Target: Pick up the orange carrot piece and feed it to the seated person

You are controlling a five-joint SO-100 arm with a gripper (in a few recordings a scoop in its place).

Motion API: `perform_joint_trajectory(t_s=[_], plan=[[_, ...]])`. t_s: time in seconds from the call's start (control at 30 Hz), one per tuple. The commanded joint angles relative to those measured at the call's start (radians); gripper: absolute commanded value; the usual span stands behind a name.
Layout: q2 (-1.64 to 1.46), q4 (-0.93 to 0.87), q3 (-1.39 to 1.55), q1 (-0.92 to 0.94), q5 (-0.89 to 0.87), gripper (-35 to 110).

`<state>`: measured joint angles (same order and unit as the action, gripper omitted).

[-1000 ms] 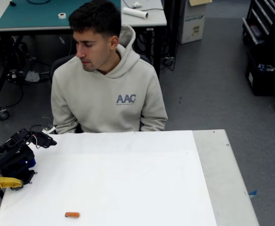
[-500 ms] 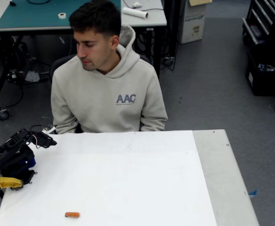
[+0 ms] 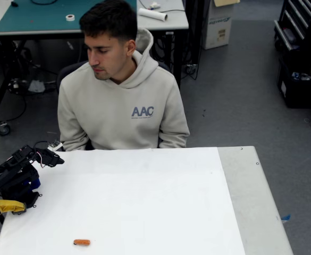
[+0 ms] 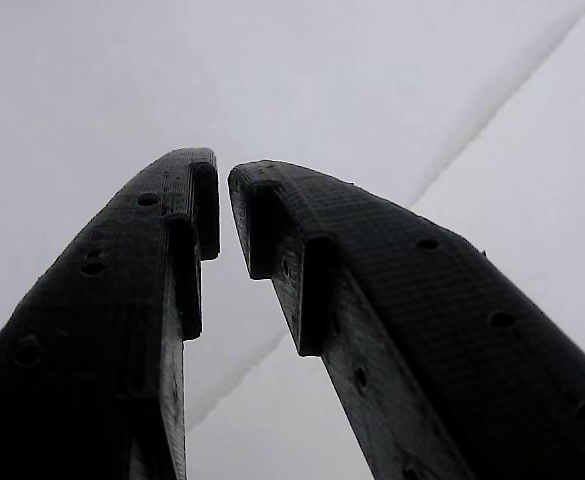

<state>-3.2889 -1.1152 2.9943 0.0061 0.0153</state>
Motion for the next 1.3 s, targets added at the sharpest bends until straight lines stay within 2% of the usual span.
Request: perform_joint_trajectory(t_s=[0.0, 0.8, 1.27], plan=[[-0.018, -0.012, -0.069, -0.015, 0.008, -2], [-0.011, 0.0, -0.069, -0.017, 0.009, -3], [0.368, 0.002, -0.301, 0.002, 0.005, -3]])
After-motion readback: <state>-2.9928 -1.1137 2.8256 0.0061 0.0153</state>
